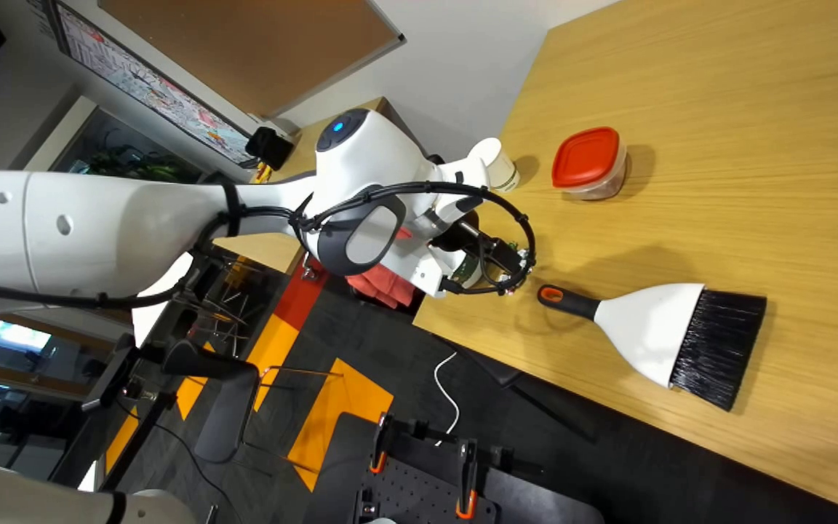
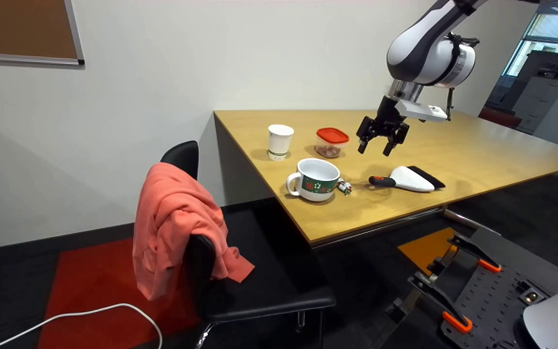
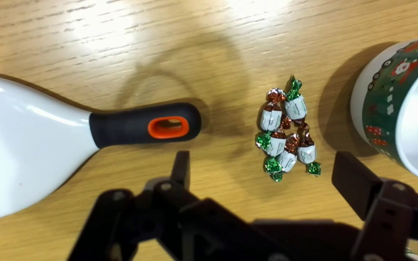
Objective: Place one of the pieces of candy in the mug
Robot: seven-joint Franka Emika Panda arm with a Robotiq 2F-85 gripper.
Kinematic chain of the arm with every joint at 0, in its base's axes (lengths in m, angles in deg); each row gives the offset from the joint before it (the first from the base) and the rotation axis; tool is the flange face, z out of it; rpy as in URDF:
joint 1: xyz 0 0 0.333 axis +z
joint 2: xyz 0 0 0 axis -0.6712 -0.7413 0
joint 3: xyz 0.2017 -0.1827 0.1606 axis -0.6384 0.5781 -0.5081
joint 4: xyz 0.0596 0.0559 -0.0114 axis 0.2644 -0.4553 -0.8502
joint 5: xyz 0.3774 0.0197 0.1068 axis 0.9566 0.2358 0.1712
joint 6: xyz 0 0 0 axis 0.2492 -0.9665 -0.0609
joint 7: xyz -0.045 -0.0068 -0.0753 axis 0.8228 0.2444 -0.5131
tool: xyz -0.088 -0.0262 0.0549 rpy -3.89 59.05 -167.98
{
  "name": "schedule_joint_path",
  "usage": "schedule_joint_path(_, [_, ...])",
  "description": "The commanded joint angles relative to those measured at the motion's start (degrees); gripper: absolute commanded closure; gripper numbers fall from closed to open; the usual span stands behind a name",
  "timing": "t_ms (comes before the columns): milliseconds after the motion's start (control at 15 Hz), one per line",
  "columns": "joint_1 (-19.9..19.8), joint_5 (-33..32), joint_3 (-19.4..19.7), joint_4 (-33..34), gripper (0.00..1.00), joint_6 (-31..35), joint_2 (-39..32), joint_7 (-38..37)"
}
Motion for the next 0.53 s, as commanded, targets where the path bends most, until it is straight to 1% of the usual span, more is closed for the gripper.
schedule_joint_path(0, [-2.0, 3.3, -3.1, 2.9, 0.0, 0.5, -2.8, -0.2])
schedule_joint_path(67, [-2.4, 4.9, -4.0, 4.2, 0.0, 0.7, -4.2, 0.0])
schedule_joint_path(200, [-2.5, 6.0, -5.0, 6.5, 0.0, 1.3, -6.8, -1.2])
schedule_joint_path(467, [-1.9, 4.4, -5.5, 11.6, 0.0, 1.7, -13.1, -4.8])
